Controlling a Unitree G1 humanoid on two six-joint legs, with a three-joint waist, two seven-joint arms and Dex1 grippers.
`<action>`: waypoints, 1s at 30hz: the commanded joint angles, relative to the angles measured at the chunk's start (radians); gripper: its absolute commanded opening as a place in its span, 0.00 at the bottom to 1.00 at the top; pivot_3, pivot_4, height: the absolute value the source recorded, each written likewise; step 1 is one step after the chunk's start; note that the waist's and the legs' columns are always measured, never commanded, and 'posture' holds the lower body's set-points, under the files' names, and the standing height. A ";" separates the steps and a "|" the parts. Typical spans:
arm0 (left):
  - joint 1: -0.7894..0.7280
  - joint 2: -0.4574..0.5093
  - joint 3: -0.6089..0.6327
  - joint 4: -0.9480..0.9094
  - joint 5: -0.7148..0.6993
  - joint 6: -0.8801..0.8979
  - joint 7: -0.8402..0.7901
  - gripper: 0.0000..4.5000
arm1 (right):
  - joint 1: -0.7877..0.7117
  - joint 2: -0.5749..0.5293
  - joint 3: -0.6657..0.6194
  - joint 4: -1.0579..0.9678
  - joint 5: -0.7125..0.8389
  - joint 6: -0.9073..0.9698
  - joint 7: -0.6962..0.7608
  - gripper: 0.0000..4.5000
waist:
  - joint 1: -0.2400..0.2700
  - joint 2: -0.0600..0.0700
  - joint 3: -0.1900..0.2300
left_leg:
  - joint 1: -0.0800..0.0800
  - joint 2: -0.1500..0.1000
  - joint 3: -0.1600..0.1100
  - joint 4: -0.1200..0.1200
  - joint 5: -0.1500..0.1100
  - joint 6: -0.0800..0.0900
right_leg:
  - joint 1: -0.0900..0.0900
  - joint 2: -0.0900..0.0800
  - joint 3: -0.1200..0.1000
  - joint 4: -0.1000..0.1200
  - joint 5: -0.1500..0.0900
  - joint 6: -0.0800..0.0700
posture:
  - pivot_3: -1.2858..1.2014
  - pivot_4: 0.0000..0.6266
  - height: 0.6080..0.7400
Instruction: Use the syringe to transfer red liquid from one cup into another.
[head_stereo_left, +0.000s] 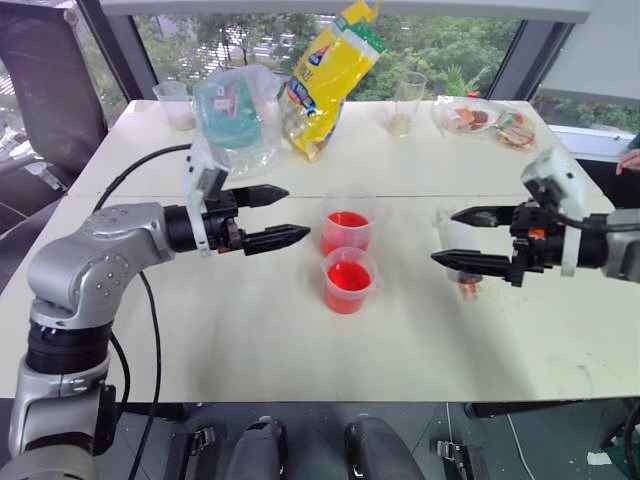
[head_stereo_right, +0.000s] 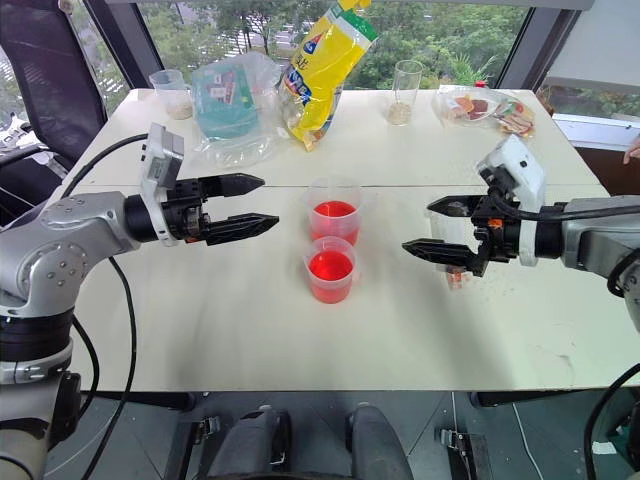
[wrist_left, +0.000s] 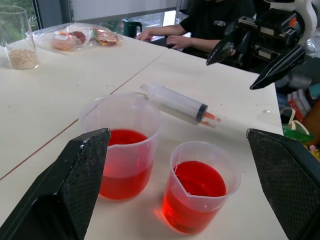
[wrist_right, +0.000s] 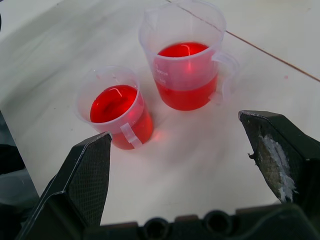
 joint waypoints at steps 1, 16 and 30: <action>-0.006 0.007 0.025 -0.025 -0.012 -0.015 0.001 1.00 | 0.000 -0.017 -0.018 -0.006 -0.002 -0.018 0.002 0.99 | 0.000 0.000 0.000 | 0.000 0.000 0.000 0.000 0.000 0.000 | 0.000 0.000 0.000 0.000 0.000 0.000 | 0.52 0.24 1.00; -0.028 -0.003 0.016 -0.017 -0.012 -0.023 0.006 1.00 | 0.033 -0.018 -0.032 -0.013 -0.007 -0.015 -0.005 0.99 | 0.000 0.000 0.000 | 0.000 0.000 0.000 0.000 0.000 0.000 | 0.000 0.000 0.000 0.000 0.000 0.000 | 0.52 0.24 1.00; -0.022 -0.018 0.003 -0.020 -0.002 -0.039 0.006 1.00 | -0.021 -0.026 0.028 0.045 -0.048 -0.008 -0.027 0.99 | 0.000 0.000 0.000 | 0.000 0.000 0.000 0.000 0.000 0.000 | 0.000 0.000 0.000 0.000 0.000 0.000 | 0.52 0.24 1.00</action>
